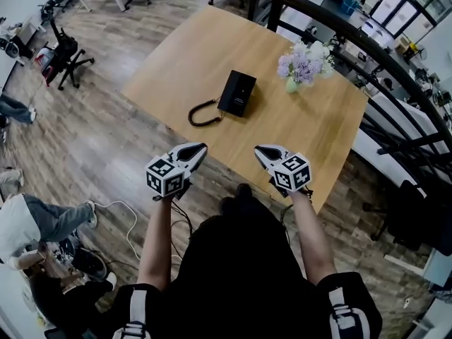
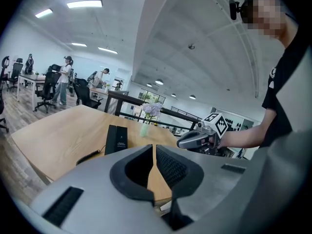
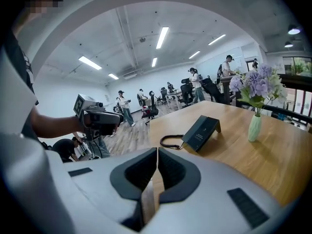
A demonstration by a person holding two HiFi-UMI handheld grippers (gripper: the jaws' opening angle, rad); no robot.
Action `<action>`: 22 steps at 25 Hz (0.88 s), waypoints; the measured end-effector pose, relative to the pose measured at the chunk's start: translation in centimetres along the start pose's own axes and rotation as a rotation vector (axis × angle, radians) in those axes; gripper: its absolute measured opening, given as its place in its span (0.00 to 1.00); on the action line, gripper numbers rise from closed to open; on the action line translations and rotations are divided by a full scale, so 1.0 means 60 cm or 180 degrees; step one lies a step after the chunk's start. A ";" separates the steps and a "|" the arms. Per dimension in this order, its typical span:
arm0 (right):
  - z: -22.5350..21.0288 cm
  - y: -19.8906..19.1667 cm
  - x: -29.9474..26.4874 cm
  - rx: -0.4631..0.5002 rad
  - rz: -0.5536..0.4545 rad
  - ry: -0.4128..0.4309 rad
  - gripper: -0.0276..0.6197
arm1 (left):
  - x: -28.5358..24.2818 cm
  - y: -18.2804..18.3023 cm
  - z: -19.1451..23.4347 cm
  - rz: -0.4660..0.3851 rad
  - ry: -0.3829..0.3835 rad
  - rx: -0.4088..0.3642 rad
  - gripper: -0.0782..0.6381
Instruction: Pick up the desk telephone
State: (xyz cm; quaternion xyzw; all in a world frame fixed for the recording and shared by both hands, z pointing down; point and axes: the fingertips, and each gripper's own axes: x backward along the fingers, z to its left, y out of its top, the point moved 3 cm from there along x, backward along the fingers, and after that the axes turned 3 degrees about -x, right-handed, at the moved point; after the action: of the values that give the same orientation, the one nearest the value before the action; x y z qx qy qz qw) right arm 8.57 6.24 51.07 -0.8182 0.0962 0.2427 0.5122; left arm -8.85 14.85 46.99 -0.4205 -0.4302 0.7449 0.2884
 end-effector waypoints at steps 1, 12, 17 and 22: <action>-0.011 0.000 0.002 -0.0023 0.0004 -0.0012 0.08 | -0.008 0.002 0.000 0.0023 -0.0007 -0.0007 0.14; -0.090 0.022 -0.003 -0.0184 -0.0025 0.0056 0.08 | -0.058 0.024 0.016 0.0185 0.0095 0.0062 0.14; -0.109 0.022 -0.008 -0.0187 -0.0002 0.0075 0.08 | -0.077 0.024 0.024 0.0187 0.0104 0.0067 0.14; -0.125 0.014 -0.006 -0.0206 0.0044 0.0038 0.08 | -0.095 0.021 0.028 0.0200 0.0058 0.0076 0.14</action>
State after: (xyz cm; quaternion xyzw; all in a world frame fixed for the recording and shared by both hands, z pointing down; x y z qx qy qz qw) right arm 10.16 -0.81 53.25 -0.8351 0.0970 0.2443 0.4832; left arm -7.66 9.09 48.49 -0.4370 -0.4052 0.7549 0.2738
